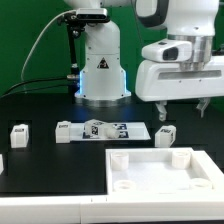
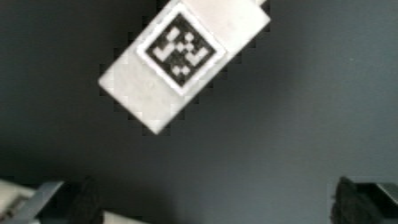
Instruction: Assemble square table
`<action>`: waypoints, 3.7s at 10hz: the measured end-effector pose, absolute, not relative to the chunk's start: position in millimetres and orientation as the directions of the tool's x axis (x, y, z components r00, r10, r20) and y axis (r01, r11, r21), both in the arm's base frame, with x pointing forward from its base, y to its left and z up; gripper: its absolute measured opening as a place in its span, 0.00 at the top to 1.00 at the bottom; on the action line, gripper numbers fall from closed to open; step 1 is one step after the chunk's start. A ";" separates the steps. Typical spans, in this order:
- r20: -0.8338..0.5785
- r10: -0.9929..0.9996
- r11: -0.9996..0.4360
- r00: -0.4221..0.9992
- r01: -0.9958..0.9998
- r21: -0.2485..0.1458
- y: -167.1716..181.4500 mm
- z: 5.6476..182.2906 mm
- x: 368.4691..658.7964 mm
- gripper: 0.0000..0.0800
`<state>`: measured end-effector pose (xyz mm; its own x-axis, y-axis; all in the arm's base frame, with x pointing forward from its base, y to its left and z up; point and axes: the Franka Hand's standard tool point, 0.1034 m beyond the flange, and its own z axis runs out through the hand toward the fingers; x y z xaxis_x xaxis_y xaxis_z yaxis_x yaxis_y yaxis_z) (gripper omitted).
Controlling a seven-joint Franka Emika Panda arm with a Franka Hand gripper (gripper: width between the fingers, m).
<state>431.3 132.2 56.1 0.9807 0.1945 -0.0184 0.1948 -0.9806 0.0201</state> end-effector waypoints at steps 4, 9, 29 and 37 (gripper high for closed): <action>-0.036 -0.069 -0.998 0.997 -0.069 -0.007 136.5 55.4 430.3 0.19; -0.190 -0.512 -0.843 0.838 -0.533 -0.079 102.5 50.7 460.9 0.19; -0.783 -0.306 -0.880 0.542 -0.474 0.016 107.6 15.6 428.9 0.19; -0.826 -0.297 -0.867 0.478 -0.498 0.023 108.0 9.1 415.1 0.65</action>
Offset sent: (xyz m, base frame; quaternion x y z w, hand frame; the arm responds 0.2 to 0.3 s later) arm 0.0000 0.0000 0.0000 0.0000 0.0000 0.1938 0.9810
